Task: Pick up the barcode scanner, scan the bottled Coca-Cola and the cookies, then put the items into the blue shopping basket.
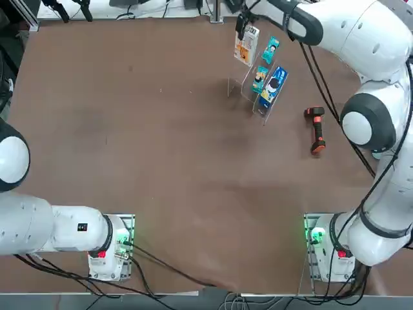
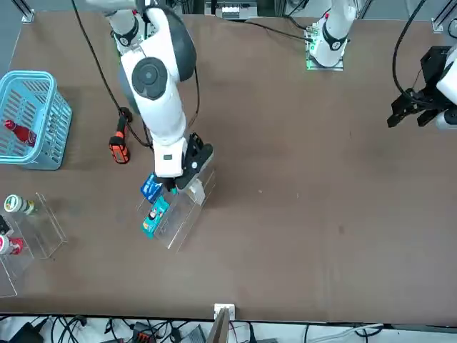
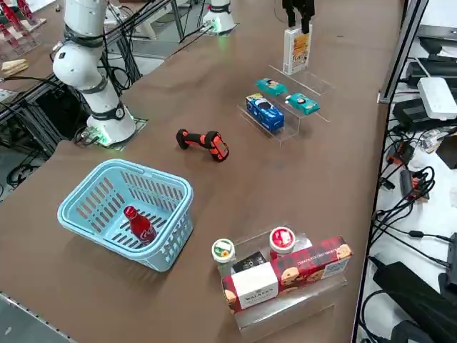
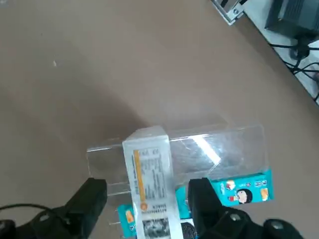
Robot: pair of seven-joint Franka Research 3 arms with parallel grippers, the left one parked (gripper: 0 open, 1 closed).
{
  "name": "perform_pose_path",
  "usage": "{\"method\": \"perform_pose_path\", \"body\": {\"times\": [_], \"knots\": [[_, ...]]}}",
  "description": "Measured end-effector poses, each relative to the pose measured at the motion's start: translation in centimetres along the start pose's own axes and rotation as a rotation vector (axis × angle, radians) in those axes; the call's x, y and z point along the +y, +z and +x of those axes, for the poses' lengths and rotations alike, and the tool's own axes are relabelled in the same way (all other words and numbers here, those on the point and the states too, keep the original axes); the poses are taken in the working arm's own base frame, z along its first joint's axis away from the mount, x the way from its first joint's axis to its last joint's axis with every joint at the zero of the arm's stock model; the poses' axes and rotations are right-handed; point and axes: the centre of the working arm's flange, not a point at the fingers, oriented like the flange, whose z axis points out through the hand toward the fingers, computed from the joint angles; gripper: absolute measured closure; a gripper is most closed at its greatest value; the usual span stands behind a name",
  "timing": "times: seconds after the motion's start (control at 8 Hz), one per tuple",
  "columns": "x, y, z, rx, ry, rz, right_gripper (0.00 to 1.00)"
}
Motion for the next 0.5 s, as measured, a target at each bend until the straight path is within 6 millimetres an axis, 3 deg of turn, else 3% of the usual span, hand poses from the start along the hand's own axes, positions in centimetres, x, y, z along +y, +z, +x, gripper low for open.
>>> {"method": "perform_pose_path", "body": {"times": [0.38, 0.5], "knots": [[0.06, 0.99, 0.10, -0.009, -0.013, 0.004, 0.21], [0.07, 0.93, 0.11, -0.007, -0.013, 0.004, 0.46]]}}
